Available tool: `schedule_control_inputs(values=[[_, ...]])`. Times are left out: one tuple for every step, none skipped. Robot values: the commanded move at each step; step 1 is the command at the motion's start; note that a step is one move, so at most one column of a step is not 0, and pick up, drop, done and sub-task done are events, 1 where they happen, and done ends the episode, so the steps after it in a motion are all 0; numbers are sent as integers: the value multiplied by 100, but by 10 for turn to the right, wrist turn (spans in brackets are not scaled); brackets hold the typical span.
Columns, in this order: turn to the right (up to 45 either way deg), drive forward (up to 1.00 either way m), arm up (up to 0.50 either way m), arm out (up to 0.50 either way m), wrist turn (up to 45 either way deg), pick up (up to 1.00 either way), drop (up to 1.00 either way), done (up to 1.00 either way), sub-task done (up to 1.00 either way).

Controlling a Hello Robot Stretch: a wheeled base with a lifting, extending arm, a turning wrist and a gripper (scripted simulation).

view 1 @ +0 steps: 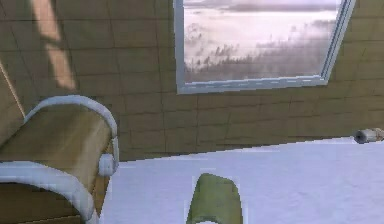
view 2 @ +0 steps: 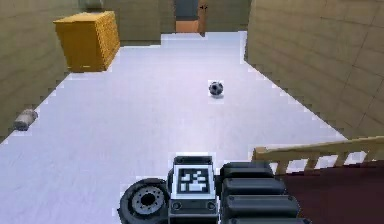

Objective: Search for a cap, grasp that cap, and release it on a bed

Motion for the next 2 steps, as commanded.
schedule_control_inputs(values=[[-450, 0, 0, 0, 0, 0, 0, 0, 0], [-450, 0, 0, 0, 0, 0, 0, 0, 0]])
